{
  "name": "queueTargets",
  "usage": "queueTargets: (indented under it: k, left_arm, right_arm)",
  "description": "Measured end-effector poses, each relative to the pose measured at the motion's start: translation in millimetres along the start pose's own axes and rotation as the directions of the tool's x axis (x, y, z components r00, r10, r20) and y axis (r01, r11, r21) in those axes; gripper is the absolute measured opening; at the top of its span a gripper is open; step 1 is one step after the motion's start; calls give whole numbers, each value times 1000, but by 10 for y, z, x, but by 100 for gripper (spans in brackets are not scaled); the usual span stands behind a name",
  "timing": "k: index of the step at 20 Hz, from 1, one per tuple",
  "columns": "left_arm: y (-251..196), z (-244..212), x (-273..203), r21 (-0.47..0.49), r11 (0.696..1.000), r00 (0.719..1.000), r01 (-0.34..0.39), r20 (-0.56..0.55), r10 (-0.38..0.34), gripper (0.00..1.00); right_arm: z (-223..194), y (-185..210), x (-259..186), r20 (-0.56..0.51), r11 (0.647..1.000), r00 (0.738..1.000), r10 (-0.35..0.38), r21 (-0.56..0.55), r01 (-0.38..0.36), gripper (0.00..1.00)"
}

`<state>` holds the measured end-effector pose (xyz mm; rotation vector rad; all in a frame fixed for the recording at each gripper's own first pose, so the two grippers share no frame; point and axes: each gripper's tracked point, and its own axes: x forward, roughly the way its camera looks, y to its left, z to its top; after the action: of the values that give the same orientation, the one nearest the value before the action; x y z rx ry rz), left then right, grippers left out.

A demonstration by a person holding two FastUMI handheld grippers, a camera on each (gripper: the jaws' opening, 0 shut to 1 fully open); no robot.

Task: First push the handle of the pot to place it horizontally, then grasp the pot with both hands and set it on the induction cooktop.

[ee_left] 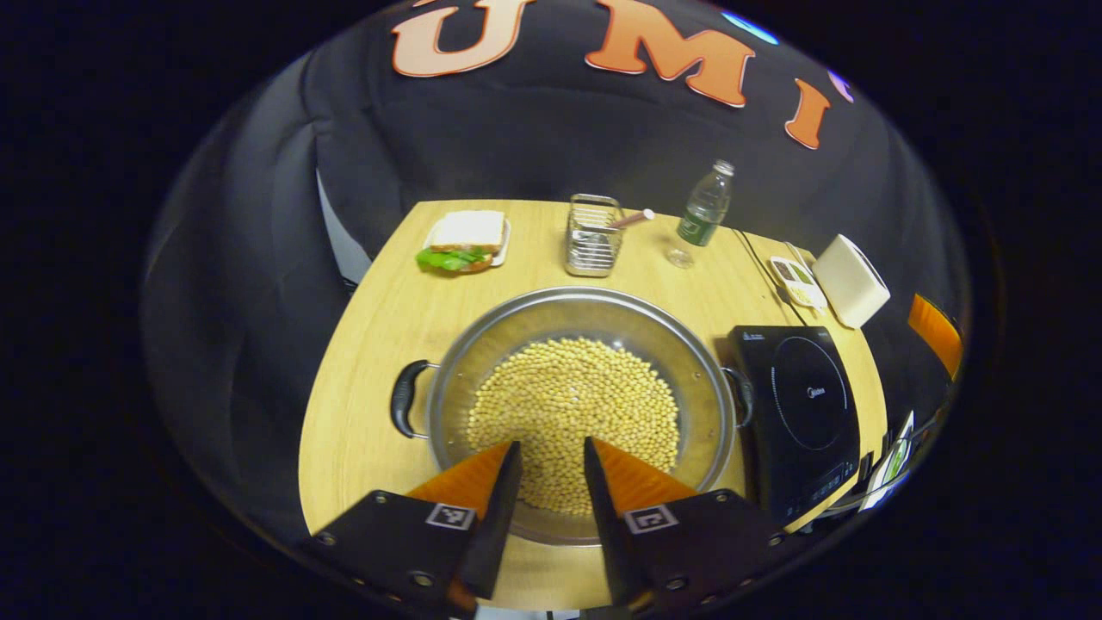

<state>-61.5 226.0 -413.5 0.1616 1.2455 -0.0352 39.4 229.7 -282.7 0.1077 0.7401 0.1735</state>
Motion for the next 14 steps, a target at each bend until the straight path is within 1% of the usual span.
queueTargets:
  k: [2,3,4,5,7,9,11,14]
  left_arm:
    - [225,39,-43,-24,1000,1000,-10,13,10,69]
    - [335,73,-63,-32,999,1000,-14,24,15,74]
    - [438,99,-77,-38,999,999,-22,34,23,85]
    - [553,138,-96,-39,999,999,-30,45,31,88]
    - [688,170,-83,-35,999,998,-35,60,37,88]
    - [744,196,-68,-38,999,998,-25,63,28,88]
    - [825,217,-35,-47,999,998,-11,67,14,88]
    - [893,195,75,-50,999,998,-10,61,13,88]
  right_arm:
    - [-69,184,86,-34,1000,999,26,5,-26,95]
    - [-124,303,134,-54,999,998,41,8,-41,95]
    - [-173,399,186,-77,998,996,55,12,-54,95]
    - [-240,488,237,-102,998,993,64,19,-63,95]
    - [-375,634,345,-152,996,985,84,34,-79,95]
    - [-491,756,463,-197,995,976,97,48,-89,95]
    - [-630,848,601,-241,995,965,100,51,-91,95]
    - [-836,907,750,-311,996,946,95,32,-89,96]
